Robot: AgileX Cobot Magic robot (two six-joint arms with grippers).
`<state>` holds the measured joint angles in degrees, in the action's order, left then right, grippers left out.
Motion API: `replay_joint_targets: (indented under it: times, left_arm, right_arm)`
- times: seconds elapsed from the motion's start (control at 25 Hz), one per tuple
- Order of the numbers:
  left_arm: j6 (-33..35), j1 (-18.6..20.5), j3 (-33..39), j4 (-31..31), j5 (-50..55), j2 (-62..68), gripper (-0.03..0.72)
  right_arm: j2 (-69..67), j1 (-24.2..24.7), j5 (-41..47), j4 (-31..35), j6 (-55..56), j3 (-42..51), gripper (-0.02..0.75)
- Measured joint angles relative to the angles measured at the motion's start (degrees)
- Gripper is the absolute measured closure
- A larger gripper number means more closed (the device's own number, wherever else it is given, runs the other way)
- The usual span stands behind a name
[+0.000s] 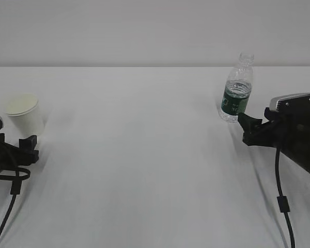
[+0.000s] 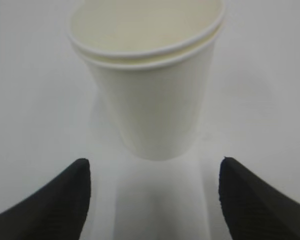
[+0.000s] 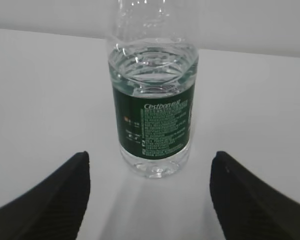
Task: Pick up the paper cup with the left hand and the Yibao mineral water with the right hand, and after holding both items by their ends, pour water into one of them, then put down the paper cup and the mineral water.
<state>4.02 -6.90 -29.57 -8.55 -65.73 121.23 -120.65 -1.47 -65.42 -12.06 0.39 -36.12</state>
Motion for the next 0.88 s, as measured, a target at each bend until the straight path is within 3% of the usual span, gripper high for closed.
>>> replay_joint_targets:
  times: [0.4, 0.68, 0.88]
  left_arm:
    - [0.0, 0.0, -1.8, 0.0, -0.1, 2.3, 0.115]
    - [0.0, 0.0, -1.8, 0.0, -0.1, 2.3, 0.115]
    - [0.0, 0.0, -1.8, 0.0, -0.1, 2.3, 0.115]
  right_arm:
    - [-4.2, 0.0, -0.1, -1.4, 0.0, -3.7, 0.164]
    - [-6.3, 0.0, -0.1, -1.9, 0.0, -7.0, 0.09]
    - [-6.3, 0.0, 0.2, -2.0, 0.0, -8.4, 0.079]
